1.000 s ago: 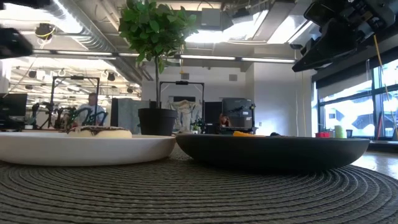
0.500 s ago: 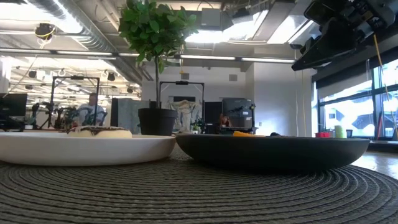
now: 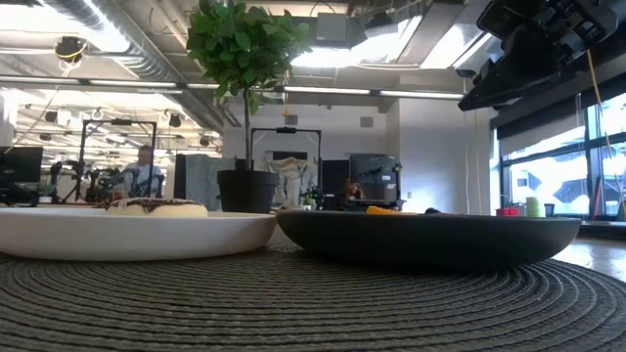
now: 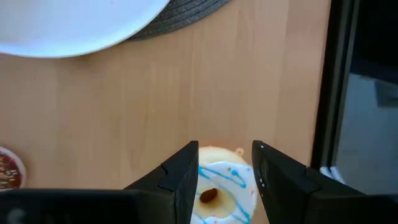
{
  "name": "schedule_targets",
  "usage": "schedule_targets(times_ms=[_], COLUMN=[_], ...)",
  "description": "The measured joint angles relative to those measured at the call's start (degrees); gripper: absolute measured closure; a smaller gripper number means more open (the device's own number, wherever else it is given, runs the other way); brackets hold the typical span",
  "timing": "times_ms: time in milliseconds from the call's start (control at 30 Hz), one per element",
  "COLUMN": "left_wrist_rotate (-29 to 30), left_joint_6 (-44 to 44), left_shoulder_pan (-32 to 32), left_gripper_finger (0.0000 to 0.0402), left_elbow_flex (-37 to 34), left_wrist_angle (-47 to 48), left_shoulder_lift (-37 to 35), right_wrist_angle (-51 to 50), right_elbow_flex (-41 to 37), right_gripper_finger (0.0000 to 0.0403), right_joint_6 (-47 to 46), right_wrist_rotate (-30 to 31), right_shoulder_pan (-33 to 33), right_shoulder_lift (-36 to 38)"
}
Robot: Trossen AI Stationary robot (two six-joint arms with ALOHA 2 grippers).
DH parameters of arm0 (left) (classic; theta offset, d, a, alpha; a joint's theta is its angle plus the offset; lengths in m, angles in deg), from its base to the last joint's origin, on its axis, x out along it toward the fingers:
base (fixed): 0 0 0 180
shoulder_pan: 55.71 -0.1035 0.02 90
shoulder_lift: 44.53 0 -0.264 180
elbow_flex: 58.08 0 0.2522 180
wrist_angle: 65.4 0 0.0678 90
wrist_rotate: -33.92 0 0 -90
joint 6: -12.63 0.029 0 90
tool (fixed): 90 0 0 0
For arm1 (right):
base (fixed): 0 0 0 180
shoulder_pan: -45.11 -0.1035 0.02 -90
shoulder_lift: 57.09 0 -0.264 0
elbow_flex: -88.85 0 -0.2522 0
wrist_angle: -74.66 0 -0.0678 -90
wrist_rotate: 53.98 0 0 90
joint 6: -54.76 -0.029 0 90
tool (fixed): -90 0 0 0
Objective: Pick & Place donuts
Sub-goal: Put the large white donut on the white plate
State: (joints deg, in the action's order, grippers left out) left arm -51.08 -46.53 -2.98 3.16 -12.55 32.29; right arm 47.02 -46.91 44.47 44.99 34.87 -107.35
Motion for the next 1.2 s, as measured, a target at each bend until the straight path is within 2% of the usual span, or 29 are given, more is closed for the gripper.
schedule_targets(times_ms=[333, 633, 867, 1033, 1200], left_wrist_rotate=[-5.16, -6.48, -6.71, -9.65, -9.55], left_joint_6=[5.89, 8.26, 11.39, 11.82, 12.99], left_shoulder_pan=[0.15, 0.15, 0.04, -0.02, 0.0], left_gripper_finger=[0.0258, 0.0258, 0.0258, 0.026, 0.0286], left_elbow_flex=[-2.48, -4.98, -4.96, -4.82, -4.48], left_wrist_angle=[2.26, 0.74, -2.24, -2.45, -3.04], left_shoulder_lift=[0.0, 0.22, 5.98, 8.73, 8.53], right_wrist_angle=[1.49, 2.59, 2.57, 2.52, 2.52], right_elbow_flex=[0.0, 0.0, 0.0, 0.0, 0.0], right_gripper_finger=[0.0272, 0.0272, 0.0272, 0.0272, 0.0272], right_joint_6=[0.0, 0.0, 0.11, 0.22, 0.27], right_wrist_rotate=[0.02, 0.04, 0.04, 0.04, 0.04], right_shoulder_pan=[0.0, 0.0, -0.01, 0.0, -0.02], right_shoulder_lift=[0.0, 0.0, 0.0, 0.0, 0.0])
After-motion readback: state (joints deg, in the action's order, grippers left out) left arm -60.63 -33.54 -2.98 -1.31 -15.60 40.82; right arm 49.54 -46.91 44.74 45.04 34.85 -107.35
